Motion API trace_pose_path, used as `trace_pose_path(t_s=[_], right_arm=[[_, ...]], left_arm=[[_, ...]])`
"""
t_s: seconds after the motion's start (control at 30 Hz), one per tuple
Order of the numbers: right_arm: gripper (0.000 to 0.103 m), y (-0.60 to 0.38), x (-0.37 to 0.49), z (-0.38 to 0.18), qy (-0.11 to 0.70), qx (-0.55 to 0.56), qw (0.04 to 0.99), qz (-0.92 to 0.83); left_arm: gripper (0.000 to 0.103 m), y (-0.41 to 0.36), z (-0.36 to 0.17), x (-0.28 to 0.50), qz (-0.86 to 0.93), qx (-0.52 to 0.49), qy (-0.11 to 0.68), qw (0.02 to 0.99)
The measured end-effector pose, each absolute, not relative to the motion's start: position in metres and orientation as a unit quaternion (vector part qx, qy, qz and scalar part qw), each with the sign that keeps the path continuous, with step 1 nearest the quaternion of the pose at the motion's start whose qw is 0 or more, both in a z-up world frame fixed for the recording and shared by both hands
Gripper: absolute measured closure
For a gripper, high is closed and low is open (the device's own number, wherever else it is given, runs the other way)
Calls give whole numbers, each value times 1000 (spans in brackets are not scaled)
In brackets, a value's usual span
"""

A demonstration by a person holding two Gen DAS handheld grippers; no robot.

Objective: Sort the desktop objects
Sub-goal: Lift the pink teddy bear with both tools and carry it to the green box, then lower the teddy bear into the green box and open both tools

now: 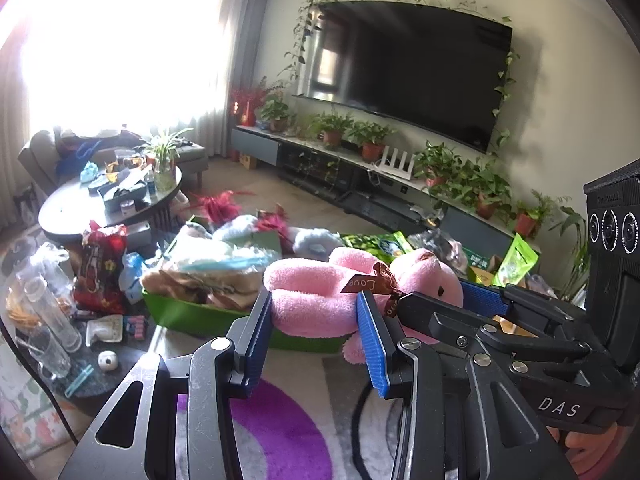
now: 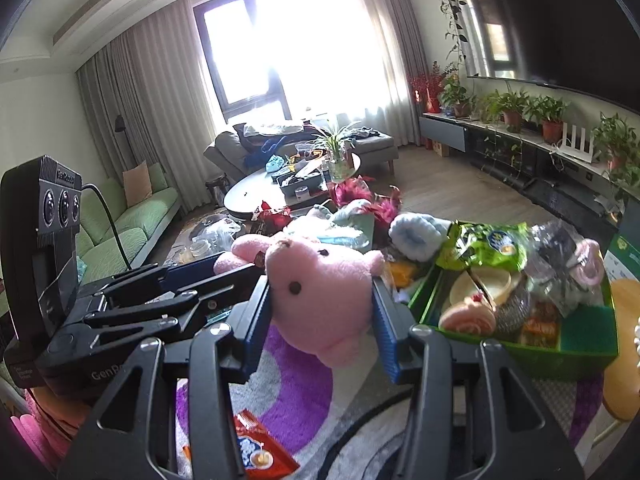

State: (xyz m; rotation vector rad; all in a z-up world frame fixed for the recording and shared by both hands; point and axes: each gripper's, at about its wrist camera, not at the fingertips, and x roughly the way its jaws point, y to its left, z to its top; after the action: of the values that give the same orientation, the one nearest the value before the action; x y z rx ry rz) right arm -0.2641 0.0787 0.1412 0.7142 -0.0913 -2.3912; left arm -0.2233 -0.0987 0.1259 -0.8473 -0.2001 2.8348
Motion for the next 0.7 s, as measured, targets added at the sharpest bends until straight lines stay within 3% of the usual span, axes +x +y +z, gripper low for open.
trace_pose_path(t_s=[0.7], right_arm=[[56, 52, -343, 144, -54, 270, 314, -909]], left_arm=[[62, -127, 130, -300, 955, -280, -65, 76]])
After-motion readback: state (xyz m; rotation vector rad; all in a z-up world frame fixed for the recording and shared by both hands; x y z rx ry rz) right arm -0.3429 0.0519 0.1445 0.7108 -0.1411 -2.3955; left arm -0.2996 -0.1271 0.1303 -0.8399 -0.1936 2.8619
